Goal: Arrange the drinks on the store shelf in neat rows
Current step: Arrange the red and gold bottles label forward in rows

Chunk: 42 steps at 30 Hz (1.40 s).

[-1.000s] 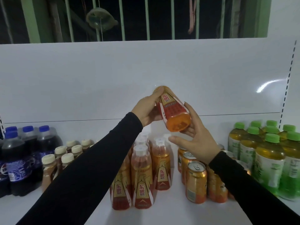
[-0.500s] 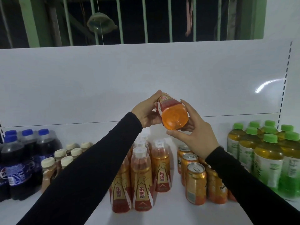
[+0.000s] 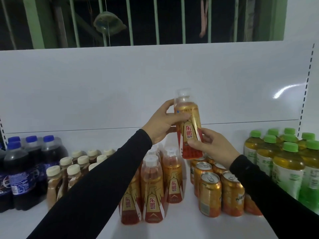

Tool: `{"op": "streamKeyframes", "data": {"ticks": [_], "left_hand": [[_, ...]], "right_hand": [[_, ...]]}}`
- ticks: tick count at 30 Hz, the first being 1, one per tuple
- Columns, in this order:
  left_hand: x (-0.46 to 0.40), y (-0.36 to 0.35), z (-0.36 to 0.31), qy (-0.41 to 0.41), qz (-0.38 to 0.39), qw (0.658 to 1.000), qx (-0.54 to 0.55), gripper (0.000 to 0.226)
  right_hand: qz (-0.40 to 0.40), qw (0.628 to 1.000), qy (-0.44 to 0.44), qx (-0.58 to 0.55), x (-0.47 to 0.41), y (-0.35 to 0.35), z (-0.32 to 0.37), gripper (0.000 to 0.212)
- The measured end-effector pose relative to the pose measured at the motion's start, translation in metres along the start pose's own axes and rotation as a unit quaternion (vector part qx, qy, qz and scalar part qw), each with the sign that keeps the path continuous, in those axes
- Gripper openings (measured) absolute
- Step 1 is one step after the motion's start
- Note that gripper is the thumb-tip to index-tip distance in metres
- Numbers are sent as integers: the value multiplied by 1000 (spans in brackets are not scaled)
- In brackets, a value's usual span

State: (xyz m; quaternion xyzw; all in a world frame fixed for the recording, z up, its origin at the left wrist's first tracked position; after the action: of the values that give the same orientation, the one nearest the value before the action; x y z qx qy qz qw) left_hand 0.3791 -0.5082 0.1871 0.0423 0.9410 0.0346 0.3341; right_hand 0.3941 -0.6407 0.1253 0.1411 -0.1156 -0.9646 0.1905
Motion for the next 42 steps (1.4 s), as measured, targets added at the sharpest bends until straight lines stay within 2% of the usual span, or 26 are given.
{"op": "streamKeyframes", "data": {"ticks": [5,9,14,21,24,28,30,32,35,38,42], "left_hand": [[6,-4,-12,-53,33,995,-80,57],[13,-10,-16,-95,53,989,-100,53],[22,-18,-14,-112,85,984,-113,58],[20,-21,-20,-127,86,979,-136,53],[12,-14,-35,-148,66,974,-159,40],[-5,-3,-48,-135,54,967,-208,35],[-13,2,-50,-121,42,964,-232,37],[-22,9,-47,-100,25,965,-241,30],[-37,23,-33,-59,3,968,-243,19],[-47,36,-14,-24,-8,966,-257,22],[-58,47,16,14,0,955,-297,32]], "right_hand": [[-111,993,9,25,-4,14,-25,73],[-163,986,29,37,-2,22,-32,72],[-187,981,42,33,-4,25,-36,73],[-178,982,48,27,-7,25,-39,70],[-132,990,38,-1,-8,20,-38,63],[-81,996,29,5,-14,13,-34,55],[-75,996,11,38,-18,10,-33,54],[-92,989,8,116,-23,9,-30,59],[-107,965,-21,240,-31,14,-35,81],[-73,930,-68,354,-33,14,-57,95],[-24,895,-112,431,-33,14,-92,86]]}}
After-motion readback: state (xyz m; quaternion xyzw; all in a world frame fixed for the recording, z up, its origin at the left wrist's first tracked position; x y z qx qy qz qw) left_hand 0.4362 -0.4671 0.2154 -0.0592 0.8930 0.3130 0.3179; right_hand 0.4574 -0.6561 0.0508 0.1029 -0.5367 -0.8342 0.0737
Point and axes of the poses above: each hand's wrist, its own x-axis away from the middle knuckle, its own y-axis out of the back of the hand, z = x × y, the point moved 10 cm from there along -x, towards the middle knuckle, and after that the axes turned 15 degrees about -y, right-handed, at the moved point
